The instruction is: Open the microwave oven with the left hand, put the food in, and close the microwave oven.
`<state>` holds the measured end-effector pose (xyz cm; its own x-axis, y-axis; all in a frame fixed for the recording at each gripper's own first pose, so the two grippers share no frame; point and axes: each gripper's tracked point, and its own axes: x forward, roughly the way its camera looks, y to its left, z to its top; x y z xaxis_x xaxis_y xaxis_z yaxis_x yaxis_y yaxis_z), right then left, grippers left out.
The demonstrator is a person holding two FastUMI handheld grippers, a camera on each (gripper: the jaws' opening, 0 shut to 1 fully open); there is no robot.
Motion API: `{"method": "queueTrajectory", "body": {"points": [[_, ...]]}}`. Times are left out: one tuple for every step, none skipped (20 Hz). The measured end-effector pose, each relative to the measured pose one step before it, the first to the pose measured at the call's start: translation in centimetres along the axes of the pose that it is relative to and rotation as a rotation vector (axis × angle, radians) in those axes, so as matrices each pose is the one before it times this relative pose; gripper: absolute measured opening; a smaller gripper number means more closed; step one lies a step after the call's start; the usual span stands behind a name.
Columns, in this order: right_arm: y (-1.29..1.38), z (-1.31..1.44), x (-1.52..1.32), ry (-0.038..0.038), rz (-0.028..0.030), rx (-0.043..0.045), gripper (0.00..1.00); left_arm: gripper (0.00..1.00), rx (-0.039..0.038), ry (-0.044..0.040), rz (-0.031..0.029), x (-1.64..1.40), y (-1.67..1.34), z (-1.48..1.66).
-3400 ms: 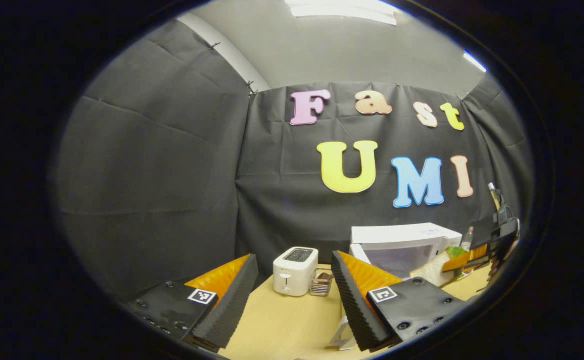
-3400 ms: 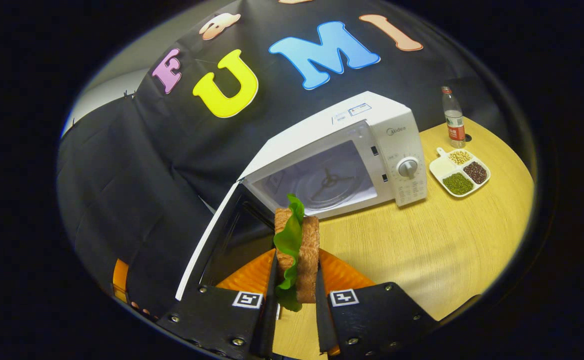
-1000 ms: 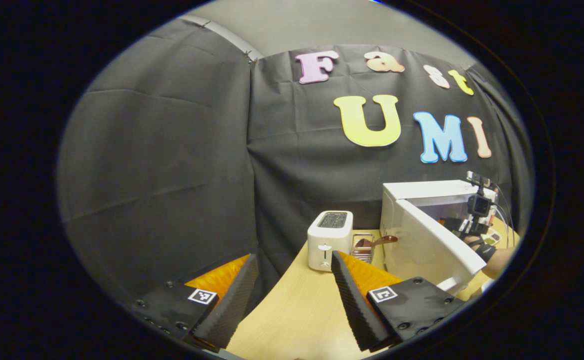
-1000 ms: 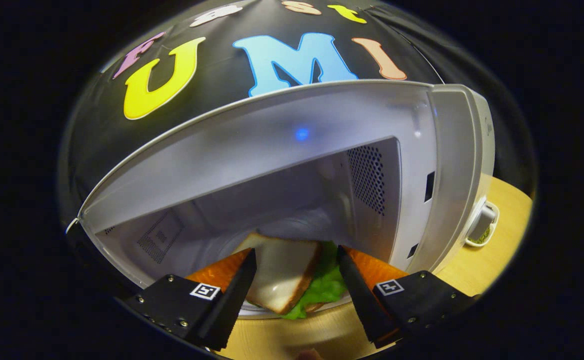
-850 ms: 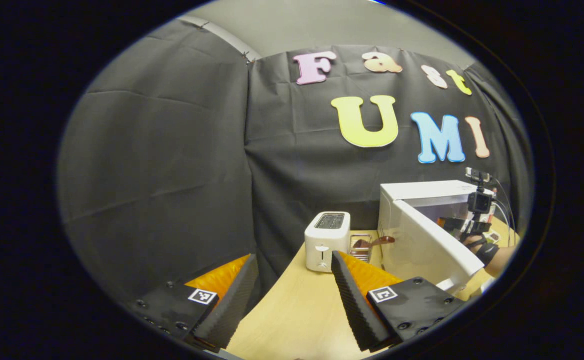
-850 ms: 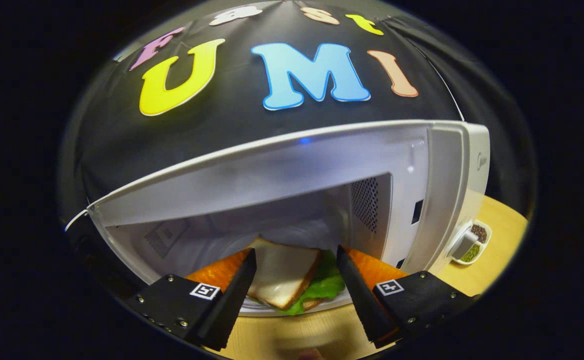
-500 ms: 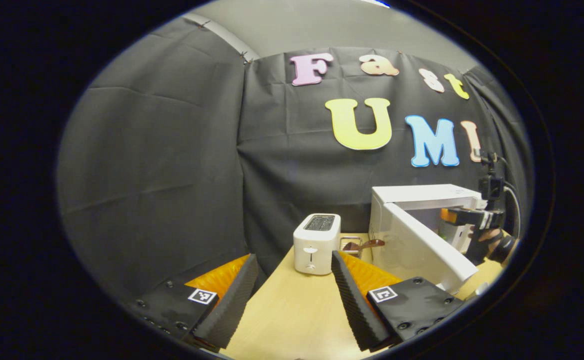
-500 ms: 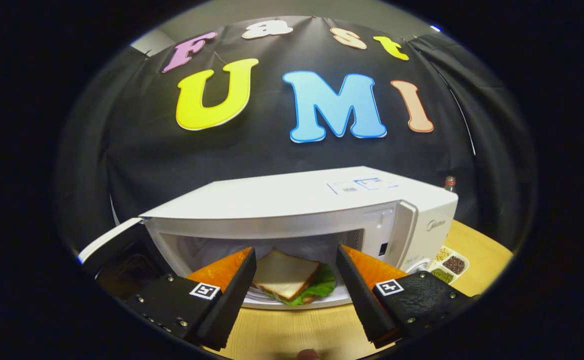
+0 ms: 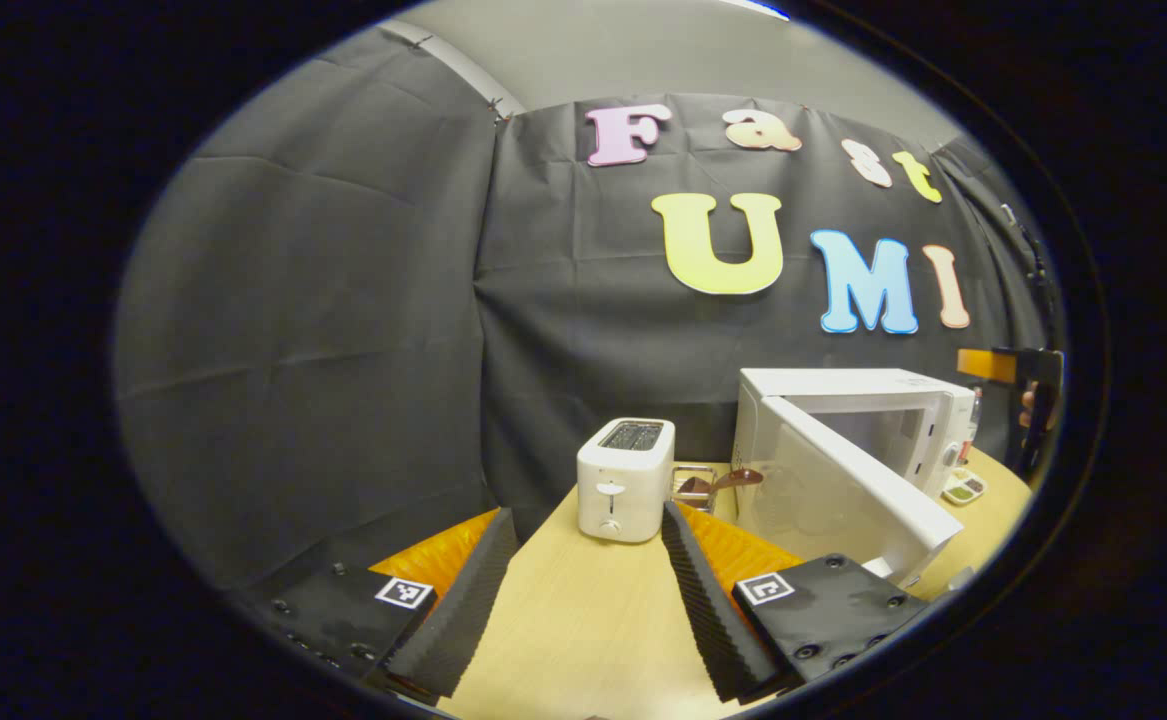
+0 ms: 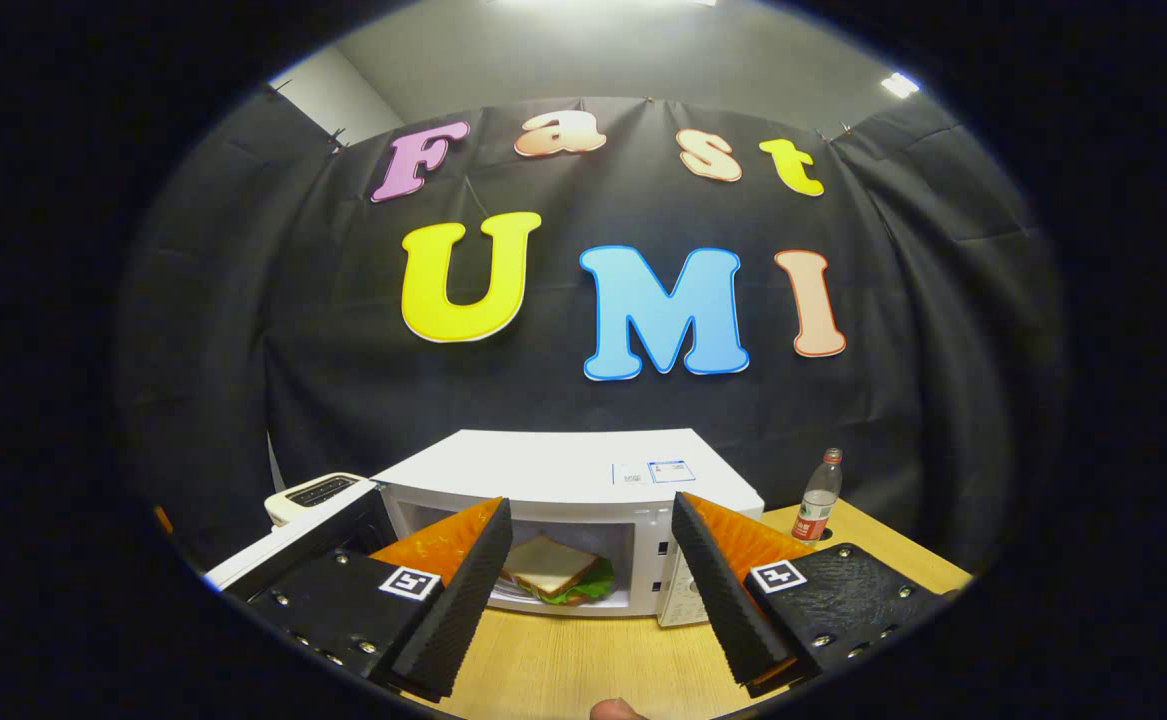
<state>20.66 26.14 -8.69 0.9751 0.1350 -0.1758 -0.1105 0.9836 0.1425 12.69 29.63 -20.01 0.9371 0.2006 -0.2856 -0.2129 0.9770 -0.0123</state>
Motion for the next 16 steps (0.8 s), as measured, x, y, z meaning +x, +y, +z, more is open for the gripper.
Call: {"method": "queueTrajectory", "body": {"points": [[-0.793,0.522,-1.077,-0.00428,-0.00468,-0.00836,0.97,0.96,-0.00774,0.00507,-0.00032,-0.153,-0.414,-0.327],[-0.693,0.58,-0.917,-0.01053,0.00107,-0.00686,0.97,0.95,0.00065,0.00442,0.00452,-0.106,-0.441,-0.38],[-0.655,0.567,-0.865,-0.00969,-0.00087,-0.0035,0.97,0.95,0.00228,0.00751,-0.00412,-0.085,-0.564,-0.319],[-0.518,0.24,-1.034,-0.0054,0.00526,-0.00098,0.97,0.95,-0.00083,0.01433,-0.00789,-0.128,-0.683,-0.589],[-0.337,0.386,-0.805,-0.00711,0.01204,0.00328,0.97,0.96,-0.00151,0.00881,-0.00517,-0.115,-0.558,-0.427],[-0.571,0.296,-0.66,-0.00371,0.00604,0.00154,1.0,0.96,-0.00286,0.00274,-0.00447,-0.141,-0.488,-0.183],[-0.77,0.249,-0.676,-0.00022,-0.00307,0.00005,0.97,0.96,-0.00042,0.00586,-0.00009,-0.168,-0.27,-0.283],[-0.652,0.2,-0.598,-0.00159,-0.00201,0.00507,0.97,0.93,0.00299,0.00729,-0.0024,-0.144,-0.407,-0.299],[-0.648,0.306,-0.646,-0.00357,-0.00247,0.00755,0.97,0.9,0.00684,0.00401,-0.00182,-0.237,-0.273,-0.143],[-0.674,0.252,-0.652,-0.00377,-0.00538,0.00545,0.97,0.87,0.00663,0.00608,-0.01473,-0.263,-0.551,-0.287],[-0.721,0.189,-0.577,-0.00256,-0.00699,0.00125,0.97,0.82,0.00965,0.01295,-0.01218,-0.157,-0.583,-0.449],[-0.735,0.067,-0.5,-0.00099,-0.00432,-0.00164,0.97,0.72,0.01063,0.00617,-0.00106,0.14,-0.267,-0.322],[-0.74,0.065,-0.513,0.00055,-0.00576,-0.00196,0.97,0.63,0.00769,0.00583,-0.00234,-0.008,-0.339,-0.104],[-0.617,-0.074,-0.548,0.00225,-0.00211,0.00025,0.97,0.54,0.00033,0.01052,-0.01036,0.078,-0.705,-0.499],[-0.638,-0.087,-0.445,0.00309,-0.00198,0.00267,0.97,0.44,-0.0028,0.01633,-0.002,0.163,-0.422,-0.35],[-0.752,-0.129,-0.408,0.0065,-0.00603,0.00321,0.97,0.34,-0.00933,0.01572,-0.01923,-0.324,-0.867,-0.479]]}}
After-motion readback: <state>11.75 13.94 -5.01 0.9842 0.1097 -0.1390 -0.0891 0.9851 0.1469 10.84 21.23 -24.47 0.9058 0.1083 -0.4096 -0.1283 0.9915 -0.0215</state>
